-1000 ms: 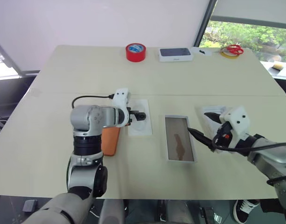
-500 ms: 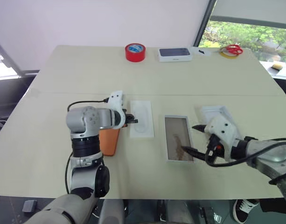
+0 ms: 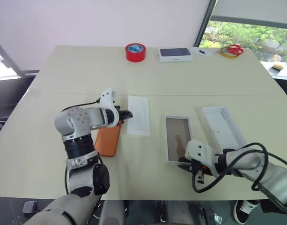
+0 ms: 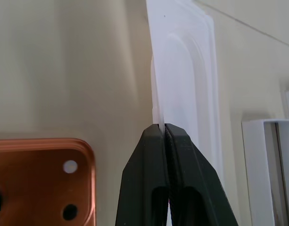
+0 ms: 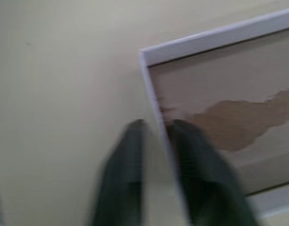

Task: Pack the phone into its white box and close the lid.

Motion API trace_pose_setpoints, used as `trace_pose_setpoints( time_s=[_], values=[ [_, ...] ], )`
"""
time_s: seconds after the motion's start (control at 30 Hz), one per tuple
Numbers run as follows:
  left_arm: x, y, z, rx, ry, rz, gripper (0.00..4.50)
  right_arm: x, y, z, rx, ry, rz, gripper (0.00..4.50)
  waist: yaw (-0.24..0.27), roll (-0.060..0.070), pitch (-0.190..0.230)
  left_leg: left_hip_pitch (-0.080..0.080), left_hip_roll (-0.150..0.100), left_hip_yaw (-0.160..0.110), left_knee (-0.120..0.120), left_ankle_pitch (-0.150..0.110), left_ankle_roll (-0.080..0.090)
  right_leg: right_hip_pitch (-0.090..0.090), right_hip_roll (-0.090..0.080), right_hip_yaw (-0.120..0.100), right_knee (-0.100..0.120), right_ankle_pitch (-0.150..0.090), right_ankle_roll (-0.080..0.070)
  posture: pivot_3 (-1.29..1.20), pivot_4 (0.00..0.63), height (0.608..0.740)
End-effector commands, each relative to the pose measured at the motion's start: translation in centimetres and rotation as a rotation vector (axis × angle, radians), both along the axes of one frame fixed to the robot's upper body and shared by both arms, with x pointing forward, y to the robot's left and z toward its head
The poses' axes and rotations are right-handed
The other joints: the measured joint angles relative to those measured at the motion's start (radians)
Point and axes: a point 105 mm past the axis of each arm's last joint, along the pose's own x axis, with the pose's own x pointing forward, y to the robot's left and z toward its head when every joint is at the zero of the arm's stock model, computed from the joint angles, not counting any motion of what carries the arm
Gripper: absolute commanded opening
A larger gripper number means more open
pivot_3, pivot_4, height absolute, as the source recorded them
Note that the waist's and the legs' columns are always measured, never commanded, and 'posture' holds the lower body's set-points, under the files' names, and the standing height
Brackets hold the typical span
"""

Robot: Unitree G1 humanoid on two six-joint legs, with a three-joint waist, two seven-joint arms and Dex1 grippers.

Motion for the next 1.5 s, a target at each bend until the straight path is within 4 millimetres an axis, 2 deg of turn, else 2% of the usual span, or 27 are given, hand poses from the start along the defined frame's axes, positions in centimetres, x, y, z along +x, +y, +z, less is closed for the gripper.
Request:
trace_pose_setpoints(
  time_s=[0.03,0.3,0.47,0.53,0.6,0.67,0.77,0.93,1.03,1.17,1.33,1.43,1.5],
  values=[
    [0.1,0.0,1.7,-0.035,-0.054,-0.026,0.00,0.2,0.6,0.2,-0.010,-0.049,0.076,0.03,0.000,0.000,0.000,0.000,0.000,0.000,0.000,0.000,0.000,0.000,0.000,0.000,0.000,0.000,0.000,0.00,0.150,0.730],
    [0.8,3.3,4.4,-0.111,-0.120,0.045,0.00,2.4,4.3,1.0,0.028,-0.150,0.251,0.03,-0.006,0.000,0.000,0.000,0.001,0.000,0.000,0.001,-0.002,0.000,0.001,0.000,0.000,0.000,0.000,0.00,0.150,0.730],
    [0.7,3.0,5.0,-0.100,-0.144,0.016,0.00,5.1,5.7,0.9,0.032,-0.185,0.238,0.03,0.002,-0.001,0.000,0.000,0.000,0.000,0.000,0.001,-0.002,0.000,0.000,0.000,0.000,0.000,0.000,0.00,0.150,0.730],
    [0.5,2.2,5.1,-0.105,-0.153,-0.007,0.00,5.7,5.8,1.4,0.054,-0.184,0.213,0.61,0.003,-0.001,0.000,-0.001,0.000,0.000,0.001,0.001,-0.002,0.000,0.000,0.000,0.000,0.000,0.000,0.00,0.150,0.730],
    [0.2,1.2,5.1,-0.116,-0.163,-0.037,0.00,5.7,5.7,2.5,0.094,-0.192,0.203,1.37,0.003,-0.001,0.000,-0.001,0.000,0.000,0.001,0.001,-0.002,0.000,0.000,0.000,0.000,0.000,0.000,0.00,0.150,0.730],
    [-0.1,0.4,4.9,-0.121,-0.164,-0.060,0.00,5.7,5.2,3.2,0.108,-0.222,0.185,2.50,0.000,-0.001,0.000,0.000,0.000,0.000,0.001,0.002,-0.002,0.000,0.000,0.000,0.000,0.000,0.000,0.00,0.150,0.730],
    [-0.9,-1.3,4.2,-0.120,-0.151,-0.113,0.00,5.6,3.3,4.4,0.119,-0.257,0.114,3.92,0.000,-0.001,0.000,0.000,0.000,0.000,0.001,0.001,-0.003,0.000,0.000,0.000,0.000,0.000,0.000,0.00,0.150,0.730],
    [-2.3,-3.7,2.5,-0.097,-0.111,-0.184,0.00,5.5,-0.3,6.9,0.193,-0.292,-0.061,3.92,0.000,-0.001,0.000,0.000,0.000,0.000,0.001,0.001,-0.002,0.000,0.000,0.000,0.000,0.000,0.000,0.00,0.150,0.730],
    [-2.9,-4.5,2.0,-0.093,-0.103,-0.210,0.00,5.5,-1.5,7.3,0.203,-0.304,-0.117,3.92,-0.001,-0.001,0.000,0.000,0.000,0.000,0.001,0.001,-0.002,0.001,0.000,0.000,0.000,0.000,0.000,0.00,0.150,0.730],
    [-3.6,-5.2,1.4,-0.058,-0.092,-0.238,0.00,5.5,-2.2,7.2,0.199,-0.316,-0.147,3.92,-0.001,-0.001,0.000,0.000,0.000,0.000,0.000,0.001,-0.002,0.000,0.000,0.000,0.000,0.000,0.000,0.00,0.150,0.730],
    [-4.0,-5.5,1.2,-0.052,-0.083,-0.250,0.00,5.9,-1.9,7.3,0.208,-0.335,-0.148,3.92,0.000,-0.001,0.000,0.000,0.000,0.000,0.000,0.001,-0.002,0.000,0.000,0.000,0.000,0.000,0.000,0.00,0.150,0.730],
    [-4.1,-5.5,1.3,-0.054,-0.085,-0.256,0.96,6.1,-1.8,7.3,0.212,-0.342,-0.144,3.99,0.000,-0.001,0.000,0.000,0.000,0.000,0.000,0.001,-0.002,0.001,0.000,0.000,0.000,0.000,0.000,0.00,0.150,0.730],
    [-4.2,-5.6,1.7,-0.062,-0.099,-0.260,1.92,6.2,-1.6,7.3,0.217,-0.345,-0.142,3.99,0.001,-0.001,0.000,0.000,0.000,0.000,0.000,0.001,-0.002,0.001,0.000,0.000,0.000,0.000,0.000,0.00,0.150,0.730]
  ],
)
